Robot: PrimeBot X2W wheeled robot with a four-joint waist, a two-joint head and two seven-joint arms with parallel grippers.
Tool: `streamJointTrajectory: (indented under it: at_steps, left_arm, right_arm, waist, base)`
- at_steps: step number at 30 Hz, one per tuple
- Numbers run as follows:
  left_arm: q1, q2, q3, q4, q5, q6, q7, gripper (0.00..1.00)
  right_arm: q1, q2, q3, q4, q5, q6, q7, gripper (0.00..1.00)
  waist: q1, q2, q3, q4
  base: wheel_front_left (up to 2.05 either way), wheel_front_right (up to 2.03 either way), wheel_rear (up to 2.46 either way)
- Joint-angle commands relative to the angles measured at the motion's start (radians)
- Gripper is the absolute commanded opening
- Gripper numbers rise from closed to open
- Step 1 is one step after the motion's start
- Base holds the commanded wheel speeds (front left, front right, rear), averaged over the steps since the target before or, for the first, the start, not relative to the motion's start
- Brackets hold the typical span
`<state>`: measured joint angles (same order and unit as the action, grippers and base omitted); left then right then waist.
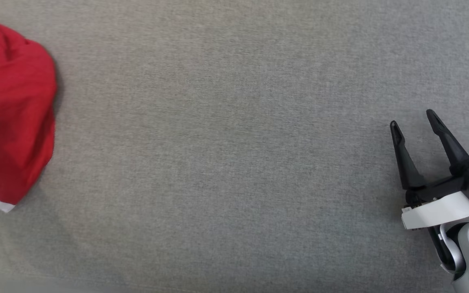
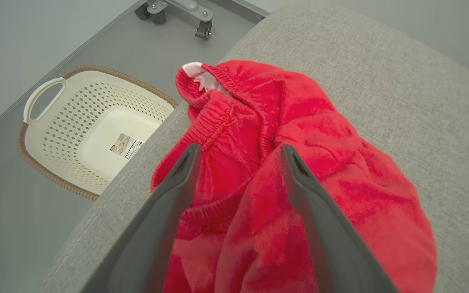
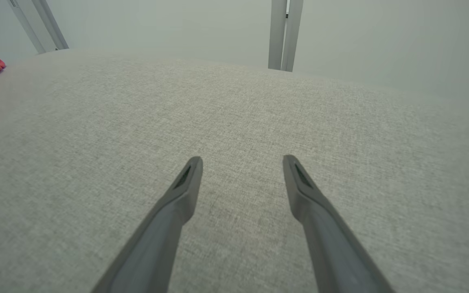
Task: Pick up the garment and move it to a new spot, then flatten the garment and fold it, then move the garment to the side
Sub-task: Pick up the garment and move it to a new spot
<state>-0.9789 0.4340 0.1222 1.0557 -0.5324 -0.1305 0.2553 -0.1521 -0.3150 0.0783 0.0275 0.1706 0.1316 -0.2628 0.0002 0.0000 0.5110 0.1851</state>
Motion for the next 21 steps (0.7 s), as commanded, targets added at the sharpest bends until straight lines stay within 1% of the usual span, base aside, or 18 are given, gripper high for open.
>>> streamJointTrajectory:
  at_steps: [1, 4, 6, 7, 8, 9, 12, 14, 16, 18, 21]
  left_arm:
    - [-0.024, 0.004, -0.001, 0.024, -0.005, 0.001, 0.006, 1.0]
    - [-0.029, 0.027, 0.003, 0.077, -0.007, 0.006, -0.005, 1.0]
    - [-0.035, 0.025, 0.007, 0.106, -0.015, 0.006, -0.016, 1.0]
    - [-0.033, 0.022, 0.007, 0.12, -0.018, 0.005, -0.018, 0.71]
    - [-0.032, 0.02, 0.006, 0.131, -0.02, 0.004, -0.025, 0.46]
    - [-0.031, 0.019, 0.005, 0.142, -0.022, 0.004, -0.032, 0.0]
    - [-0.028, 0.01, 0.007, 0.161, -0.039, 0.001, -0.046, 0.0]
    - [-0.024, 0.013, -0.001, 0.15, -0.038, 0.0, -0.09, 0.0]
    - [-0.023, 0.019, -0.027, 0.106, -0.034, -0.001, -0.146, 0.0]
    - [-0.015, 0.032, -0.072, 0.045, -0.031, -0.001, -0.207, 0.0]
    - [0.025, 0.065, -0.17, -0.055, -0.034, 0.0, -0.303, 0.0]
  right_arm:
    - [-0.007, 0.002, -0.012, -0.008, -0.006, -0.002, -0.003, 1.0]
    - [0.002, 0.01, -0.024, -0.016, -0.009, -0.002, -0.003, 1.0]
    - [0.007, 0.015, -0.029, -0.017, -0.012, -0.002, -0.002, 1.0]
    - [0.008, 0.019, -0.029, -0.015, -0.015, -0.002, -0.002, 1.0]
    - [0.008, 0.023, -0.029, -0.014, -0.018, -0.002, 0.0, 1.0]
    - [0.005, 0.03, -0.03, -0.012, -0.017, -0.002, 0.0, 1.0]
    - [-0.008, 0.039, -0.021, -0.003, -0.018, -0.002, 0.0, 1.0]
    - [-0.017, 0.045, -0.011, 0.006, -0.019, -0.002, 0.0, 1.0]
    - [-0.026, 0.051, -0.004, 0.011, -0.015, -0.002, 0.0, 1.0]
    - [-0.029, 0.055, 0.0, 0.016, -0.012, -0.002, 0.0, 1.0]
    - [-0.029, 0.071, 0.004, 0.026, -0.006, -0.002, 0.0, 1.0]
  waist:
    - [-0.0002, 0.0, 0.067, -0.069]
    - [-0.0002, 0.0, 0.087, -0.08]
    - [-0.0002, 0.0, 0.097, -0.084]
    - [-0.0002, 0.0, 0.1, -0.085]
    - [-0.0002, 0.0, 0.102, -0.085]
    - [-0.0002, 0.0, 0.105, -0.086]
    - [-0.0002, 0.0, 0.107, -0.085]
    - [-0.0002, 0.0, 0.098, -0.085]
    - [-0.0002, 0.0, 0.083, -0.087]
    - [-0.0002, 0.0, 0.062, -0.089]
    - [-0.0002, 0.0, 0.016, -0.098]
  base:
    - [0.0, 0.0, 0.0]
    - [0.0, 0.0, 0.0]
    - [0.0, 0.0, 0.0]
    - [0.0, 0.0, 0.0]
    - [0.0, 0.0, 0.0]
    - [0.0, 0.0, 0.0]
    - [0.0, 0.0, 0.0]
    - [0.0, 0.0, 0.0]
    - [0.0, 0.0, 0.0]
    - [0.0, 0.0, 0.0]
    - [0.0, 0.0, 0.0]
